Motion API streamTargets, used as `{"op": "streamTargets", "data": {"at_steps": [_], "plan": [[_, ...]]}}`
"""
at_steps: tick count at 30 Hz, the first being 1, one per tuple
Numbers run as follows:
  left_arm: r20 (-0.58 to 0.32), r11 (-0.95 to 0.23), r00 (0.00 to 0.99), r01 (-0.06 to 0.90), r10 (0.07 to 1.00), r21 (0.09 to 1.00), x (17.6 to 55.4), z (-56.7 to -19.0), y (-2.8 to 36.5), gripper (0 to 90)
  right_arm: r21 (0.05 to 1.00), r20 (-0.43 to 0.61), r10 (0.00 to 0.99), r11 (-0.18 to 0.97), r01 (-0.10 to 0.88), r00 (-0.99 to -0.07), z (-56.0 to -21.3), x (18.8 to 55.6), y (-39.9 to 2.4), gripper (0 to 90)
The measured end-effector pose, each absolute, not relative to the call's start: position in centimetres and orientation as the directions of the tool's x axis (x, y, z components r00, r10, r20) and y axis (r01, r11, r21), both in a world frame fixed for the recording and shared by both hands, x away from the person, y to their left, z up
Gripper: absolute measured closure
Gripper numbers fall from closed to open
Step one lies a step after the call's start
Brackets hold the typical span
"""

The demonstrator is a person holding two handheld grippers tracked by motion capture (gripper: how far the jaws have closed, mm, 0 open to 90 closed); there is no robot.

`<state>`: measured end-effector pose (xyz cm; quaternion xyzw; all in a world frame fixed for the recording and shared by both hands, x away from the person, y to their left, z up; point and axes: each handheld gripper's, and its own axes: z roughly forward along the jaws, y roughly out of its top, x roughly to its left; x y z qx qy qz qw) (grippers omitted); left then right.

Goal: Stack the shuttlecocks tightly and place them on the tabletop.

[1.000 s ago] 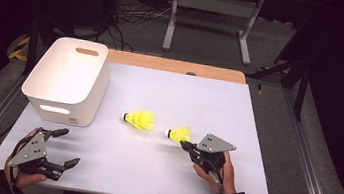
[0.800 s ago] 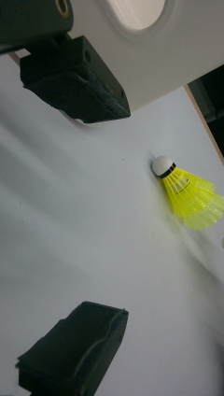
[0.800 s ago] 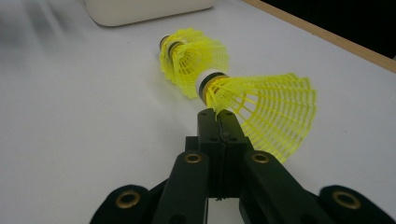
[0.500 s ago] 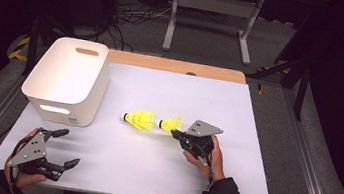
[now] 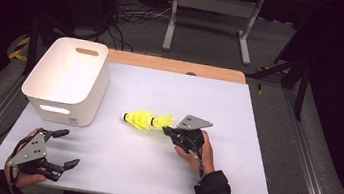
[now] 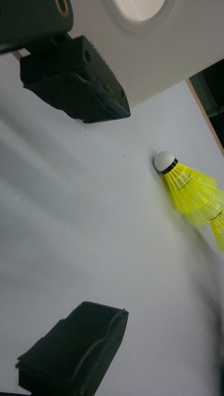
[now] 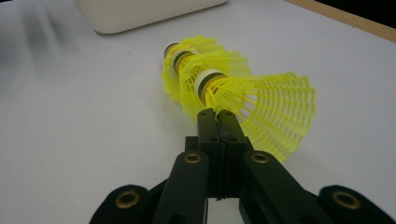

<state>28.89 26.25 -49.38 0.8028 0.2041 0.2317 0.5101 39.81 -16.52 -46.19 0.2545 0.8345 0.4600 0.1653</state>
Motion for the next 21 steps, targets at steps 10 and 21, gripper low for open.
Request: {"op": "streamTargets", "data": {"at_steps": [10,21], "plan": [[0.17,-0.403,0.809,0.09,0.563,0.911,28.9,-49.4,26.3,6.3,0.841,-0.055,0.556,0.473,0.262,-0.829,-46.5,40.1,-15.1,90.0],[0.168,-0.407,0.811,0.092,0.56,0.909,29.0,-49.4,26.2,6.4,0.837,-0.046,0.542,0.48,0.264,-0.839,-46.8,40.4,-13.9,90.0]]}}
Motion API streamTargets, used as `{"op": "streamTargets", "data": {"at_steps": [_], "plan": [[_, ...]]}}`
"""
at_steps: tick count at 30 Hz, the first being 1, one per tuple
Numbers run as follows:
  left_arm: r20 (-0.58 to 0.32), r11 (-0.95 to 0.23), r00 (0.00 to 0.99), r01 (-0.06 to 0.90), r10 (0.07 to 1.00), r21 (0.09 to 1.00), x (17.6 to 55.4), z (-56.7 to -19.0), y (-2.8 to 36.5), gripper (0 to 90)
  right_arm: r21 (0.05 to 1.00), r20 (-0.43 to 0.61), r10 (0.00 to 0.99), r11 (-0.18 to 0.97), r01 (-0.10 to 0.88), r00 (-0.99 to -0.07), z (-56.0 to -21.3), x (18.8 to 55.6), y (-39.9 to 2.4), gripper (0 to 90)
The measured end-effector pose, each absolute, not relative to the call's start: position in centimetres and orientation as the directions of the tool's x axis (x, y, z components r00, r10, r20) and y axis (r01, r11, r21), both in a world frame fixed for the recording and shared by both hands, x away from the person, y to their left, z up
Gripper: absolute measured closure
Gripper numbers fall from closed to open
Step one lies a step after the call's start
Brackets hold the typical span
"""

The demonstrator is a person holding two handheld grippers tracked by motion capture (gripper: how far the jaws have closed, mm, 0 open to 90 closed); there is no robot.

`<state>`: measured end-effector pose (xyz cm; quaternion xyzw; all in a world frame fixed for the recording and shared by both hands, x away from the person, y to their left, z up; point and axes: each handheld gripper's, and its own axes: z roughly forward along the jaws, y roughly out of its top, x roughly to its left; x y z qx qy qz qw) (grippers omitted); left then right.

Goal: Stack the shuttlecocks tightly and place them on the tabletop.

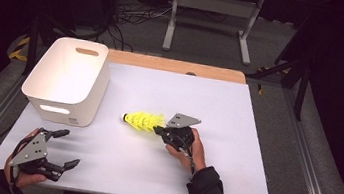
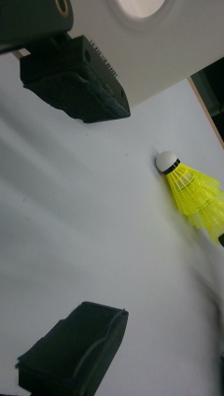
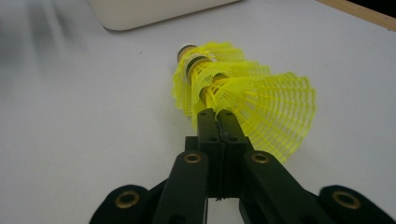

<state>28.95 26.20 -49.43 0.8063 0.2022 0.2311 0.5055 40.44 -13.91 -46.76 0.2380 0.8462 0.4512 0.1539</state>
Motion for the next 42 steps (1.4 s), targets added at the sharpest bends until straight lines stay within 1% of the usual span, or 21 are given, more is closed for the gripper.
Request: {"op": "streamTargets", "data": {"at_steps": [16,29,33,35,37,40,42], "plan": [[0.171,-0.405,0.81,0.088,0.56,0.91,28.9,-49.4,26.1,6.6,0.834,-0.012,0.552,0.466,0.297,-0.833,-47.2,41.3,-12.4,90.0],[0.171,-0.415,0.817,0.091,0.551,0.905,28.9,-49.5,25.8,6.8,0.81,-0.021,0.571,0.491,0.321,-0.821,-47.9,41.8,-11.9,84.9],[0.172,-0.417,0.816,0.092,0.553,0.904,28.9,-49.6,25.7,6.9,0.803,-0.023,0.577,0.497,0.329,-0.816,-48.1,42.0,-11.9,81.9],[0.174,-0.415,0.814,0.088,0.554,0.906,28.9,-49.6,25.7,7.1,0.807,-0.03,0.587,0.492,0.327,-0.809,-48.1,41.9,-12.0,77.5],[0.174,-0.415,0.815,0.089,0.553,0.905,28.9,-49.6,25.7,7.1,0.811,-0.033,0.587,0.488,0.322,-0.809,-48.0,41.7,-11.9,75.2],[0.178,-0.42,0.813,0.089,0.555,0.903,29.0,-49.6,25.7,7.1,0.809,-0.058,0.59,0.5,0.308,-0.805,-48.0,41.3,-11.7,68.7],[0.179,-0.42,0.811,0.089,0.557,0.903,29.0,-49.6,25.7,7.0,0.808,-0.095,0.599,0.512,0.29,-0.795,-47.8,40.9,-11.5,62.3]]}}
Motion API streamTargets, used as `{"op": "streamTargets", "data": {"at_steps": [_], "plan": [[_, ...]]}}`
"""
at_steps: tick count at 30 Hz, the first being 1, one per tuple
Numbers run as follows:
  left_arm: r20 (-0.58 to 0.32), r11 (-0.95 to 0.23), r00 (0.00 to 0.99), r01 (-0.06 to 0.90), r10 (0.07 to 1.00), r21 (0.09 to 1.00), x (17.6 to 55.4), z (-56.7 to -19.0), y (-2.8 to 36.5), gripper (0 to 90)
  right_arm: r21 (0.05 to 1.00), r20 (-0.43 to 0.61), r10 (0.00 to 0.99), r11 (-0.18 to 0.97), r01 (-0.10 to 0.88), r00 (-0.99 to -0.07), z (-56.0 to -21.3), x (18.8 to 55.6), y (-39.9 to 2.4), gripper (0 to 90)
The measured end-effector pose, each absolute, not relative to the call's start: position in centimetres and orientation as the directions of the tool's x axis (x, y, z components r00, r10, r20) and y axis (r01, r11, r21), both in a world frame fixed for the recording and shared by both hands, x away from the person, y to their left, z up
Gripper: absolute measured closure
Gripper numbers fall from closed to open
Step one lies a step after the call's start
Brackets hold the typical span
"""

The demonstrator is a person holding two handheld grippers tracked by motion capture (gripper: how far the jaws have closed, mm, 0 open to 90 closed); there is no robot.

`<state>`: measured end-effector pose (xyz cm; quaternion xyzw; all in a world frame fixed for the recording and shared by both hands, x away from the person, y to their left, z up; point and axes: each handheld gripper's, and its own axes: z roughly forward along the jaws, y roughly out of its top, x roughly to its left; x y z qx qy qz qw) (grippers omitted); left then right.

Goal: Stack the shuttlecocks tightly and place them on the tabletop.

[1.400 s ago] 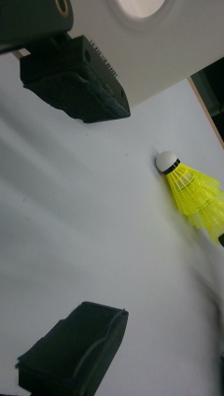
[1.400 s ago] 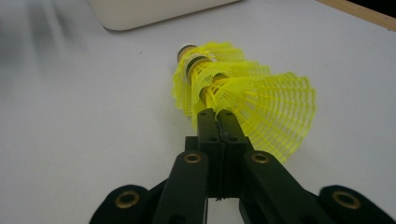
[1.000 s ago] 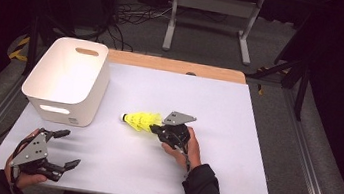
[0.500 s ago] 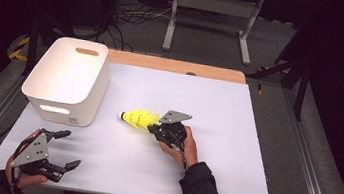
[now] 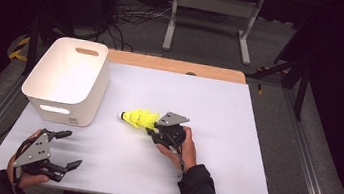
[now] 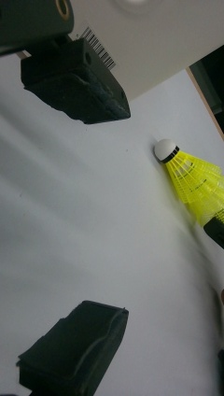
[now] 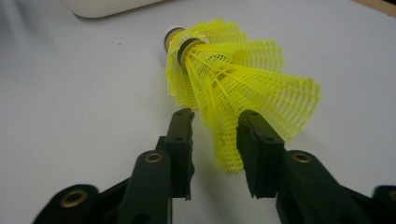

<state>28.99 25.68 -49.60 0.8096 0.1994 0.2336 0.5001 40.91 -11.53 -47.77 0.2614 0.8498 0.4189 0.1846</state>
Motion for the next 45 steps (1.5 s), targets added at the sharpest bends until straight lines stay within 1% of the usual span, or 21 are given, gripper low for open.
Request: {"op": "streamTargets", "data": {"at_steps": [1,3,10,17,22,27,29,36,45], "plan": [[0.178,-0.418,0.81,0.09,0.558,0.904,29.0,-49.6,25.7,7.1,0.808,-0.115,0.599,0.521,0.277,-0.792,-47.6,40.7,-11.5,61.9],[0.176,-0.417,0.811,0.09,0.558,0.905,28.9,-49.6,25.7,7.0,0.811,-0.135,0.602,0.524,0.261,-0.787,-47.2,40.4,-11.6,58.0],[0.177,-0.418,0.812,0.089,0.556,0.904,28.9,-49.6,25.8,7.0,0.821,-0.18,0.605,0.526,0.22,-0.775,-46.3,39.4,-11.9,51.7],[0.183,-0.423,0.813,0.085,0.552,0.902,28.9,-49.5,25.8,7.0,0.833,-0.246,0.599,0.533,0.15,-0.762,-45.1,38.3,-12.1,48.9],[0.184,-0.425,0.814,0.084,0.551,0.901,28.9,-49.5,25.8,7.0,0.84,-0.262,0.595,0.529,0.125,-0.76,-44.5,37.7,-12.3,45.7],[0.183,-0.424,0.814,0.084,0.551,0.902,28.9,-49.5,25.9,7.1,0.841,-0.272,0.591,0.529,0.111,-0.759,-43.9,37.3,-12.4,41.3],[0.184,-0.424,0.814,0.084,0.551,0.902,28.9,-49.5,25.9,7.0,0.841,-0.279,0.596,0.53,0.108,-0.753,-43.8,37.2,-12.5,37.5],[0.184,-0.426,0.815,0.085,0.55,0.901,28.9,-49.5,25.9,7.1,0.836,-0.312,0.605,0.541,0.092,-0.732,-43.3,36.5,-12.7,29.1],[0.182,-0.426,0.814,0.087,0.551,0.9,28.9,-49.5,25.9,7.0,0.835,-0.326,0.607,0.544,0.081,-0.725,-42.8,35.7,-13.5,25.2]]}}
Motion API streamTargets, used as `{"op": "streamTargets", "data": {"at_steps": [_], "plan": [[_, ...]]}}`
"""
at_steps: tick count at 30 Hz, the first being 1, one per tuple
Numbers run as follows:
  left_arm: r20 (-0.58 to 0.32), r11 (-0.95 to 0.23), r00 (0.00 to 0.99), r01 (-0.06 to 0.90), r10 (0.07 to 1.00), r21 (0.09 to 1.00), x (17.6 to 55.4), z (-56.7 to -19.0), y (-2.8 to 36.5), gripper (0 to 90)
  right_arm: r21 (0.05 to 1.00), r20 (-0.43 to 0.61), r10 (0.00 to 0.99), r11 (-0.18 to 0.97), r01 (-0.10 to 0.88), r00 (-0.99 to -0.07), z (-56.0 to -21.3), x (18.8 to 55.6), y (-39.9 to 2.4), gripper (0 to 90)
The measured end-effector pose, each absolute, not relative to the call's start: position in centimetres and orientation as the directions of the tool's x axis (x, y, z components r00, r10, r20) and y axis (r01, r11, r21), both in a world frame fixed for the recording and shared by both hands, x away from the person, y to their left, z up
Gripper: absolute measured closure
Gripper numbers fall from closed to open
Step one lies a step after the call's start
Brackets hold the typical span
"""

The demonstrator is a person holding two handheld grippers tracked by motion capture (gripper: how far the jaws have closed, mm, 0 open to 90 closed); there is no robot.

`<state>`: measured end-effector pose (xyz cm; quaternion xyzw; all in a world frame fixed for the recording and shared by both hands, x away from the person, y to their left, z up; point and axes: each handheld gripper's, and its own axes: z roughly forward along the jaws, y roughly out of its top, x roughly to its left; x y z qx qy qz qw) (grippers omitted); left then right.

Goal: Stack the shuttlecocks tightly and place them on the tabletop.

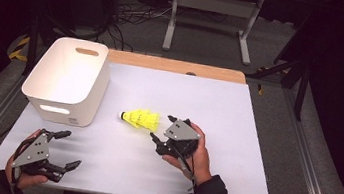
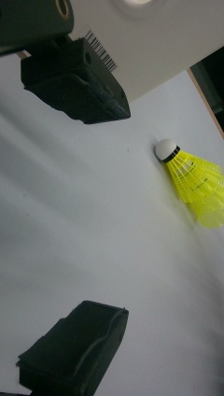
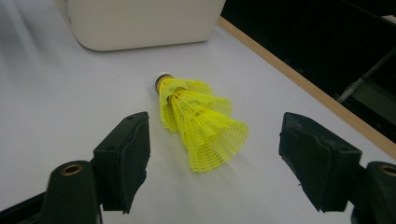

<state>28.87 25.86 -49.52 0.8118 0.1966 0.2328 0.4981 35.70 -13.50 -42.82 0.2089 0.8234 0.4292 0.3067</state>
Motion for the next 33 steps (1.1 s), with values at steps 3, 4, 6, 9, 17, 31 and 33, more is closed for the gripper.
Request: {"op": "streamTargets", "data": {"at_steps": [3,4,6,9,17,31,33], "plan": [[0.181,-0.426,0.814,0.089,0.552,0.9,28.9,-49.5,25.8,7.0,0.833,-0.339,0.613,0.548,0.074,-0.714,-42.6,35.3,-13.8,23.0],[0.18,-0.426,0.814,0.09,0.552,0.9,28.9,-49.5,25.8,7.1,0.835,-0.342,0.616,0.546,0.072,-0.709,-42.5,35.2,-14.0,22.2],[0.183,-0.428,0.814,0.087,0.551,0.9,28.9,-49.5,25.8,7.0,0.836,-0.344,0.62,0.545,0.072,-0.705,-42.4,35.0,-14.2,21.6],[0.182,-0.427,0.814,0.088,0.551,0.9,28.9,-49.5,25.8,7.0,0.835,-0.35,0.624,0.546,0.069,-0.699,-42.3,34.7,-14.6,20.6],[0.182,-0.426,0.813,0.088,0.553,0.9,28.9,-49.5,25.8,7.0,0.829,-0.367,0.633,0.554,0.068,-0.682,-42.2,34.0,-15.7,19.7],[0.187,-0.435,0.811,0.09,0.555,0.896,29.0,-49.6,25.7,6.9,0.83,-0.372,0.656,0.552,0.082,-0.657,-42.3,32.7,-18.6,18.9],[0.188,-0.435,0.811,0.09,0.554,0.896,29.0,-49.6,25.7,6.9,0.833,-0.366,0.66,0.547,0.086,-0.656,-42.3,32.5,-19.1,19.3]]}}
